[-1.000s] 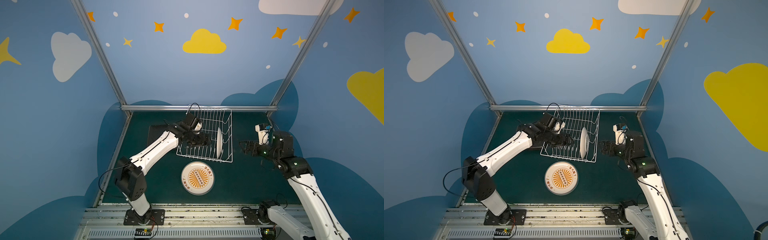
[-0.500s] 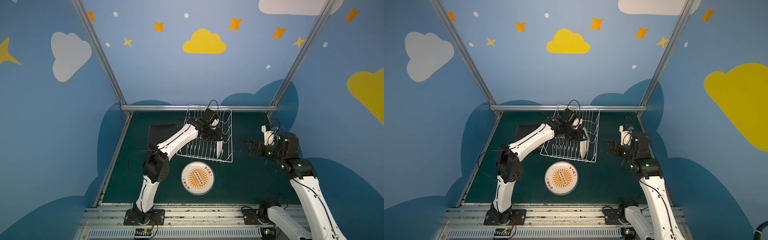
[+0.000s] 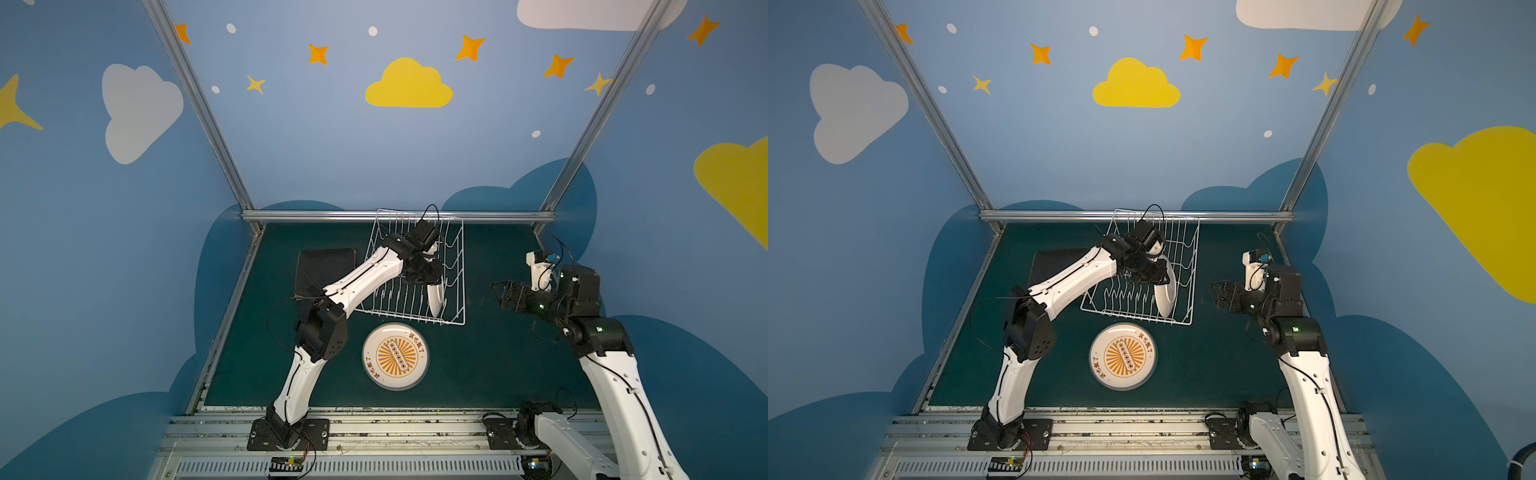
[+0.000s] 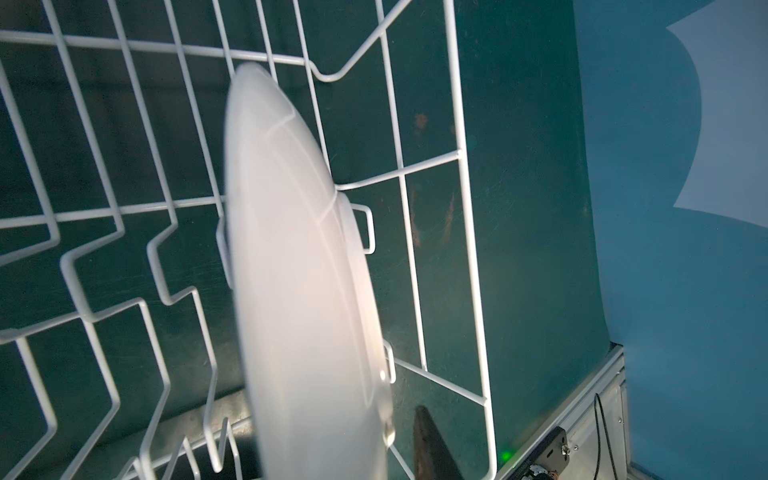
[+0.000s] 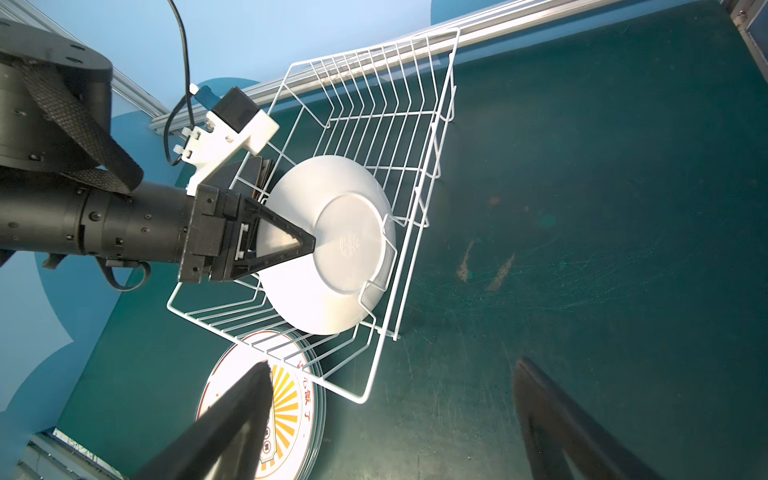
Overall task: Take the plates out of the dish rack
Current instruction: 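Close the left gripper on the white plate's rim in the rack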
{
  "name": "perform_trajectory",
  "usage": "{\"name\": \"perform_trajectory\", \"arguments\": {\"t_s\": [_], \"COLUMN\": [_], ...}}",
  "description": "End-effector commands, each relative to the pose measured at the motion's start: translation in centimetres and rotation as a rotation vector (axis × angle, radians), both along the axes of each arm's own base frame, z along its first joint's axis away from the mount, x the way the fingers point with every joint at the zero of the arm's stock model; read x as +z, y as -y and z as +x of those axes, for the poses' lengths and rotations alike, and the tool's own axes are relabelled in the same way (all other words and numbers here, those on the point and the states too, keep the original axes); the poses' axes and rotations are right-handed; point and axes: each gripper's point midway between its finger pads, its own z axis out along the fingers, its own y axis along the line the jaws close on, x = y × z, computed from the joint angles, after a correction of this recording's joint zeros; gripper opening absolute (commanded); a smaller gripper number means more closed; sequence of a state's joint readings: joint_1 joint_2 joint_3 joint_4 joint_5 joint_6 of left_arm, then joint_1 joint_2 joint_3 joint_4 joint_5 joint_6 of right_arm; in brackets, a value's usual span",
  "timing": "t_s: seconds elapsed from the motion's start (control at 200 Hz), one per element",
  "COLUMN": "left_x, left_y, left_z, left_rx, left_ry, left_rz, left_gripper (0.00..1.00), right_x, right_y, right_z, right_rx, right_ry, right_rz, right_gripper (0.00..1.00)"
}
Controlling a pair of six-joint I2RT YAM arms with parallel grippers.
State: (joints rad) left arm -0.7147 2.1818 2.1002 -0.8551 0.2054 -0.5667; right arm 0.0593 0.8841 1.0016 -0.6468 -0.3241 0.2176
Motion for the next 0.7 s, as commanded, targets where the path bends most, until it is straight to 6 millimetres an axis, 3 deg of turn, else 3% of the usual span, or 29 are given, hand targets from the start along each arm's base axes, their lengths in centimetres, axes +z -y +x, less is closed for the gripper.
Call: {"name": "perform_trajectory", "arguments": {"t_s": [0.0, 0.38, 0.696], "left_x": [-0.5, -1.1, -0.6], "left_y": [0.8, 2.5, 5.3], "left_z": [0.4, 1.7, 2.6], "left_rx": [0.027, 0.094, 0.086], "left_ry": [-0.02, -0.048, -0.072], "left_rz": [-0.017, -0.08, -0.156], "left_gripper": [0.25, 0.03, 0.03], "right_x": [-0.1, -0.1, -0.1], "right_y": [-0.2, 0.1, 0.6], "right_z": [0.1, 0.1, 0.1], "right_rx": [0.003, -0.003, -0.008], "right_ry": [-0.001, 0.004, 0.01], "right_rz": [0.022, 0.025, 0.018], "right_gripper": [0.9, 0.9, 0.9]}}
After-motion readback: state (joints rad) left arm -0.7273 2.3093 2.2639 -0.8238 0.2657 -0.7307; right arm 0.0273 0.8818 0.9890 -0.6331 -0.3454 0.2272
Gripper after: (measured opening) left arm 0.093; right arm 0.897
